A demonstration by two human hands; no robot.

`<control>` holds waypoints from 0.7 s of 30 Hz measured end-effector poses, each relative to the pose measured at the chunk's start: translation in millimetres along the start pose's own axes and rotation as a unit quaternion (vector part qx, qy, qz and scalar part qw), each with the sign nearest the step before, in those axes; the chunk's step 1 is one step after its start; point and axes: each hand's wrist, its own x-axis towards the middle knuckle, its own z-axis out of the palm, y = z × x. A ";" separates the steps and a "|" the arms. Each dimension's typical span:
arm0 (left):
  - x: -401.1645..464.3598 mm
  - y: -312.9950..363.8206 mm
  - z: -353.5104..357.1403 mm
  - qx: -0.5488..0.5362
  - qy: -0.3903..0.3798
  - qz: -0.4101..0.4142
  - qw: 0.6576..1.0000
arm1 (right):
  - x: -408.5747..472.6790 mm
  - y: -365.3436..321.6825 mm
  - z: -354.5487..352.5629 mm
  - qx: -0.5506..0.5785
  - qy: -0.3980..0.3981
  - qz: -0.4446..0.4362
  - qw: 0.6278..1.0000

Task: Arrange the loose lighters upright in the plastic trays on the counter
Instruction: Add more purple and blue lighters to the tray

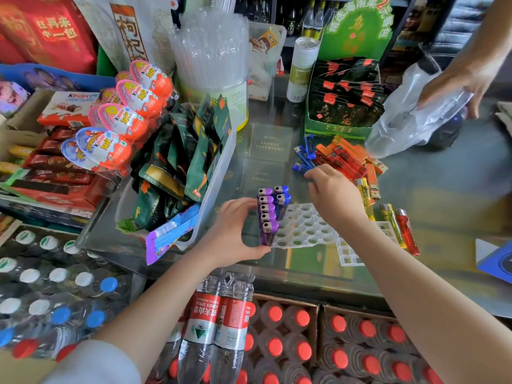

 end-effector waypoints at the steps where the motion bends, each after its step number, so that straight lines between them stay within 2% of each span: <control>1: 0.6 -1.3 0.7 0.007 0.006 0.002 1.000 | 4.9 -0.1 1.6 -0.048 -0.009 0.016 0.999; 3: 0.4 -2.9 1.6 0.017 0.011 0.008 1.000 | 11.8 -1.2 3.1 -0.132 -0.041 0.020 0.990; 5: -0.5 -3.5 2.3 0.019 0.013 0.008 1.000 | 15.6 -2.8 3.4 -0.167 -0.063 0.016 0.984; 11: -1.5 -4.9 2.4 0.028 0.015 0.013 0.999 | 20.7 -8.4 13.9 -0.126 -0.080 -0.028 0.988; 15: -3.0 -5.4 2.1 0.020 0.018 0.017 0.999 | 9.0 -12.2 8.3 0.079 0.002 0.010 0.997; 18: -3.9 -4.4 2.3 0.008 0.033 0.028 0.999 | -12.6 -19.5 -7.2 0.241 0.029 0.042 0.969; 21: -4.2 -4.5 2.5 0.004 0.044 0.040 0.998 | -36.3 -20.4 -14.2 0.350 -0.001 0.073 0.934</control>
